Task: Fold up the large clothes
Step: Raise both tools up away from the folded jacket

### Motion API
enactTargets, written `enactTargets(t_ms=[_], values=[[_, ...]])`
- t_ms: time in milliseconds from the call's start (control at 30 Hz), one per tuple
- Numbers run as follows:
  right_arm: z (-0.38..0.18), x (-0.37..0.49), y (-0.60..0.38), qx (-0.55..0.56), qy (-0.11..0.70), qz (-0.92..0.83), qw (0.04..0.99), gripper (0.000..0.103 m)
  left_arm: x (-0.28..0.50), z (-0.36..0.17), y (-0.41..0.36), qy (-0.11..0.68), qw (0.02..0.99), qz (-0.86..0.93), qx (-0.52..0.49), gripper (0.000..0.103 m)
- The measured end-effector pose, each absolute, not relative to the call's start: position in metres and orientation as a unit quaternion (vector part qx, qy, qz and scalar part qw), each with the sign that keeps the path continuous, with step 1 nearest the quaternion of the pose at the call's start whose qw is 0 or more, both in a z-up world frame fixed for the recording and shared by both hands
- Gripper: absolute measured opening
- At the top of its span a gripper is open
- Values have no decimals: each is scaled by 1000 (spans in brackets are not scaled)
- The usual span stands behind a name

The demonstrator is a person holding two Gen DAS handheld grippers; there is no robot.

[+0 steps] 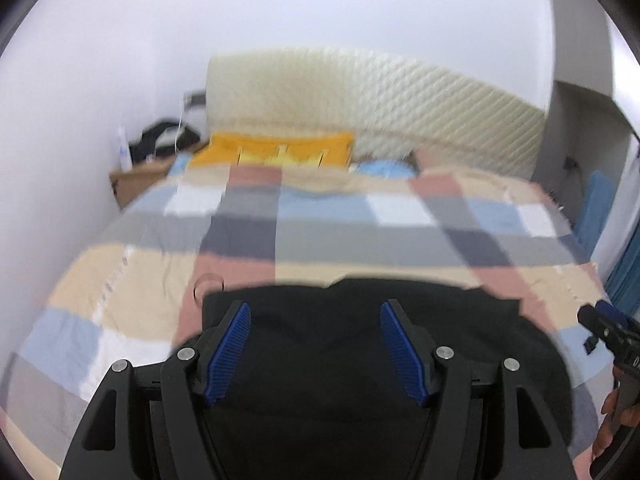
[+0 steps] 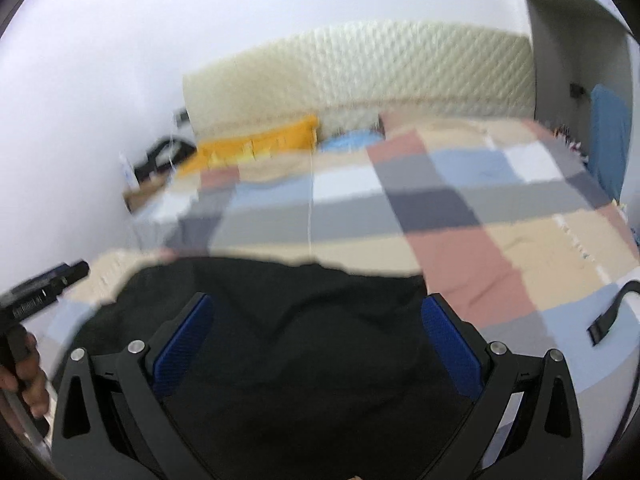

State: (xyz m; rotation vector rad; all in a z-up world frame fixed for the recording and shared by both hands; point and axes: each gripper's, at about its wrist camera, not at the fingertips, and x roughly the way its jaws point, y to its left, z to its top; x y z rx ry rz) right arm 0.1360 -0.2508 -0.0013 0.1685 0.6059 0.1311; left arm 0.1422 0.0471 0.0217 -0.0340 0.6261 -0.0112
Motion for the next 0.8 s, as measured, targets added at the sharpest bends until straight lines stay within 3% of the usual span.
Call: enactTargets(t_ms=[333,467,800], values=[[105,43,-233,47,230,54,971,103,55,129,21,254,967,-29,3,68],[132,-5,-230,58,197,74,976,103,9,159,21,222,974,-50,-2,75],[147,-97,-210,47,146,88,984,103,-66,159,26,232,971,-59,23,75]])
